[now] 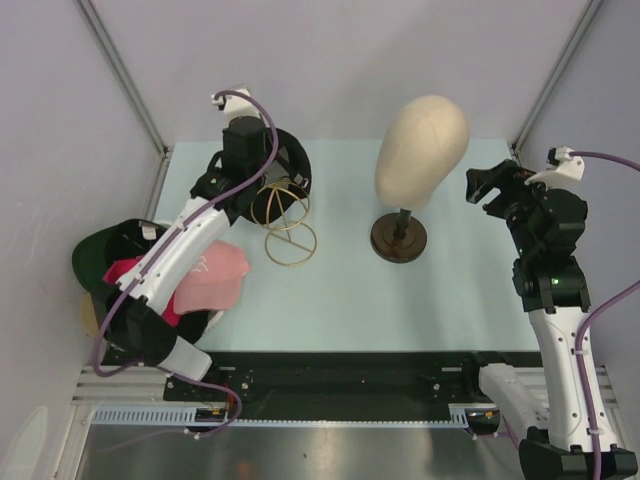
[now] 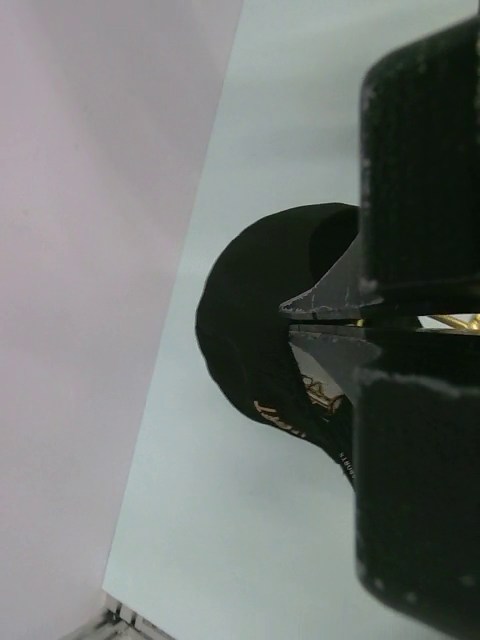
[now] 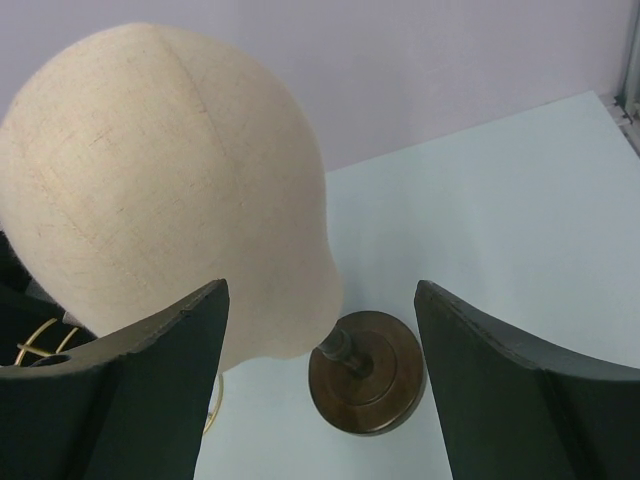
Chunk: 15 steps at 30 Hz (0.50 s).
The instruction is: Stack the hats
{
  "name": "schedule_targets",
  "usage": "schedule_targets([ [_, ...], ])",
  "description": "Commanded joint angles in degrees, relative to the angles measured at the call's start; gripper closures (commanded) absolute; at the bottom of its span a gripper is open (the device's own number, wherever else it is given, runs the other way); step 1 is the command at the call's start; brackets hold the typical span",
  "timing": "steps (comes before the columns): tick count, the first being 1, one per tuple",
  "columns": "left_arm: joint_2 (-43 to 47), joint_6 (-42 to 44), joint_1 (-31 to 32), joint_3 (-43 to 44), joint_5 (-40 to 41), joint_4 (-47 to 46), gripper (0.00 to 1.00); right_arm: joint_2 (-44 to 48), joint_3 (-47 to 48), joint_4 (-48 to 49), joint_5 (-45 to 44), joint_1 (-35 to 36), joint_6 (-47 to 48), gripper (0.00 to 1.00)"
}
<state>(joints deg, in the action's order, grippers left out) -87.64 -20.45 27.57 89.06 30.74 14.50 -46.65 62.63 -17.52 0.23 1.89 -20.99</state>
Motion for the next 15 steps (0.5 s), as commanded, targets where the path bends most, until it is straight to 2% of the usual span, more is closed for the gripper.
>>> schedule_targets([
  [1,8.7,2.78,1.95,-5.02,4.76,-3.78,1.0,-0.45,-0.49,2.93,1.53,1.62,0.07,0.2],
  [4,12.22,3.13,3.18,-8.72,6.61,-3.61,1.0,-0.28,-1.02,3.28,0.56,3.03,0.16,0.2],
  [10,17.23,0.32,5.12,-13.91,5.12,-1.15,1.0,-0.63,-1.29,3.72,0.38,5.66,0.95,0.2],
  [15,20.57,-3.45,7.93,-17.51,3.98,0.88,1.0,-0.9,-0.49,3.11,-2.86,11.63,5.08,0.21],
])
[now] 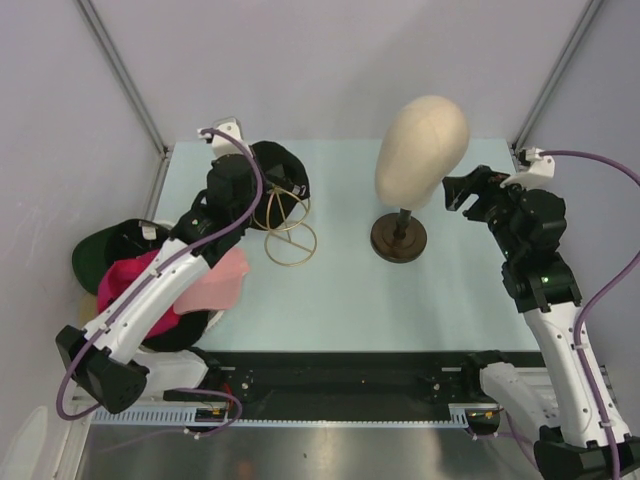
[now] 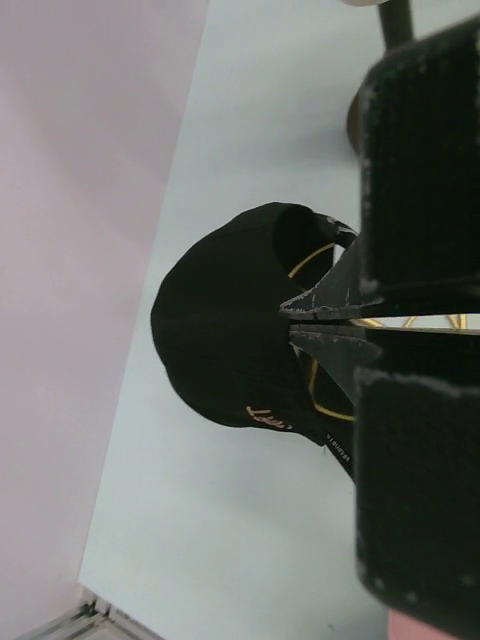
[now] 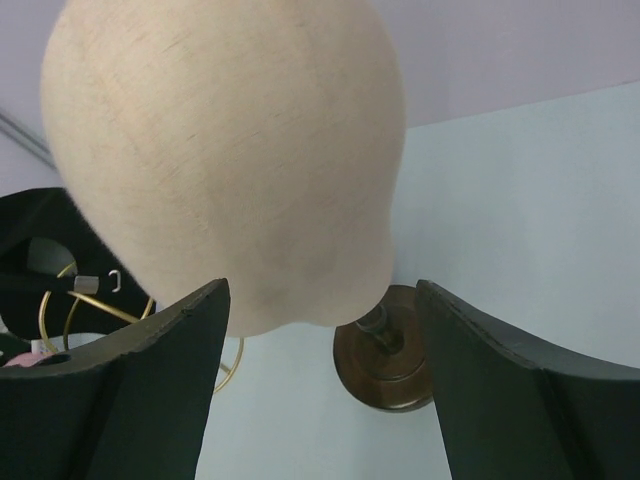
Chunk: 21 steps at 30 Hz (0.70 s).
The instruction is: Stack the hats
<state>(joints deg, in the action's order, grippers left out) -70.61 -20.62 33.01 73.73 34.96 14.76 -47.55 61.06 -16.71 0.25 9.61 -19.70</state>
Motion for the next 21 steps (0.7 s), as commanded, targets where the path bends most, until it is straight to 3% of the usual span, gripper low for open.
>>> schedule_targets([
  [1,3.9,-3.72,2.93,-2.63,-0.07,1.49,1.0,-0.09,1.26,2.3,-3.5,4.89,4.32,0.2],
  [12,11.28,-13.56,7.59,-10.45,1.78,9.67,0.99,-0.7,1.87,1.33,-13.95,20.18,8.98,0.21],
  [21,14.62,-16.73,9.35,-15.11,-2.35,7.39,1.0,-7.11,4.95,1.33,-16.95,33.45,13.46,0.21],
])
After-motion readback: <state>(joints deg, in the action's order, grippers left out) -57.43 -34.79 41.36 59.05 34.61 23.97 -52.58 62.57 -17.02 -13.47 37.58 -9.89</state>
